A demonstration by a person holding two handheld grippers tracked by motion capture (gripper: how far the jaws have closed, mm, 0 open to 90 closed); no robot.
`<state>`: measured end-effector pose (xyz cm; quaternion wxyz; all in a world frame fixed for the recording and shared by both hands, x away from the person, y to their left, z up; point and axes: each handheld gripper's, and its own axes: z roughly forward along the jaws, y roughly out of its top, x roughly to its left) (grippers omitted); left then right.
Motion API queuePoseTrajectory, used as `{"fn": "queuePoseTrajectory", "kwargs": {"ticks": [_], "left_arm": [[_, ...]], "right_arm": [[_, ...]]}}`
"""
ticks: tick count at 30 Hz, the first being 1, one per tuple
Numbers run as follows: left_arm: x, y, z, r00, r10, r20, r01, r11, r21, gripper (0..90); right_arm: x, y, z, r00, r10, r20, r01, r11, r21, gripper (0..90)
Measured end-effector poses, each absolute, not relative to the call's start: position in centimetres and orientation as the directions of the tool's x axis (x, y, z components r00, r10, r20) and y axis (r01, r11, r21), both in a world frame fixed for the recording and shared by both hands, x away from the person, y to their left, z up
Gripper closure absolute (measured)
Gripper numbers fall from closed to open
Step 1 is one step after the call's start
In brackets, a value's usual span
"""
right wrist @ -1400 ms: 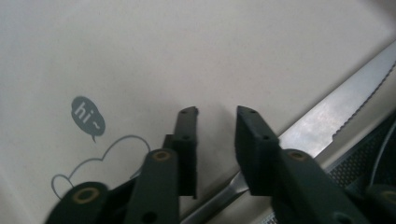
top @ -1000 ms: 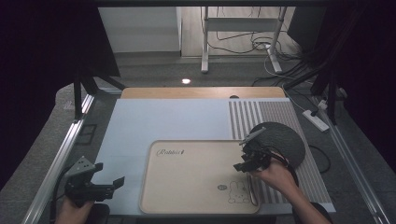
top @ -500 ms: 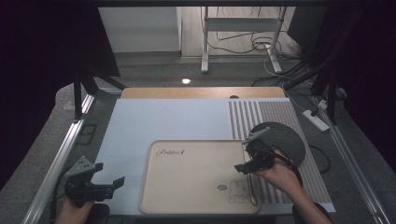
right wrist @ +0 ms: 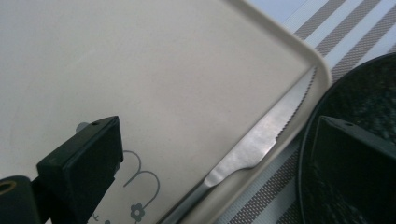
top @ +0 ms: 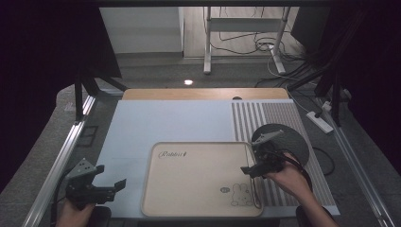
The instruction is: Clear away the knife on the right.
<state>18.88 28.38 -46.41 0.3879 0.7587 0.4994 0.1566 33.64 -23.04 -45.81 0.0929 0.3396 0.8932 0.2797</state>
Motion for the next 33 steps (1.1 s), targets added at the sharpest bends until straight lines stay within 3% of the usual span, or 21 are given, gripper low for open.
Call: {"fn": "queuePoseTrajectory", "kwargs": {"ticks": [33], "left_arm": [[18.9, 28.4, -46.4, 0.452, 0.879, -0.153, 0.635, -0.197, 0.747, 1.7]], "right_arm": [[31.4, -26.7, -45.8, -0.686, 0.728, 0.014, 0.567, 0.522, 0.637, 0.0]]}}
